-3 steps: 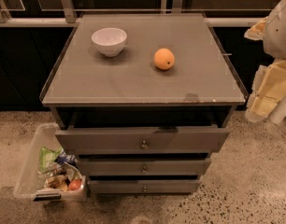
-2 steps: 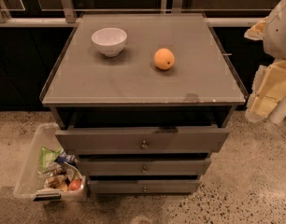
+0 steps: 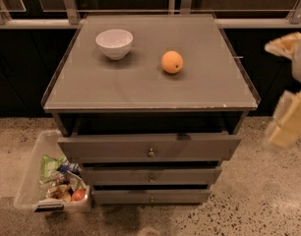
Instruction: Open top drawer
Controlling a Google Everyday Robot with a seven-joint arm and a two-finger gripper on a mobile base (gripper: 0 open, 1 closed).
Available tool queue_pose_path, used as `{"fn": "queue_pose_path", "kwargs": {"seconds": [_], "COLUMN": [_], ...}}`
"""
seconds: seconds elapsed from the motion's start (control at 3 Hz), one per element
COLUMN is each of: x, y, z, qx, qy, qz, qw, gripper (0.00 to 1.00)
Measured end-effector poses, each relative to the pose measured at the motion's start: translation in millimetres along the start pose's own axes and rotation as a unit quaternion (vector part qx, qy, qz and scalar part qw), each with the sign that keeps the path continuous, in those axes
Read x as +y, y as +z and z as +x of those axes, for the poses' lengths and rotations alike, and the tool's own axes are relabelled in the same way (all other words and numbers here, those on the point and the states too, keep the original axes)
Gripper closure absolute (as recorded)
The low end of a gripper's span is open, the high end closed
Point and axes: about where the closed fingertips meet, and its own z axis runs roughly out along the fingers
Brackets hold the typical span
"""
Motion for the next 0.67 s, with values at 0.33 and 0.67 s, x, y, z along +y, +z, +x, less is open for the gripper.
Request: {"fn": "queue_pose_path", "kwargs": {"seconds": [0.33, 0.67], "x": [36, 74], "y": [38, 114], "z": [40, 70], "qx": [-0.055, -0.108], "qy": [0.078, 0.165], "qz": [-0.002, -0.045], "qw": [0.9954, 0.9793], "gripper": [0.0, 0.0]}}
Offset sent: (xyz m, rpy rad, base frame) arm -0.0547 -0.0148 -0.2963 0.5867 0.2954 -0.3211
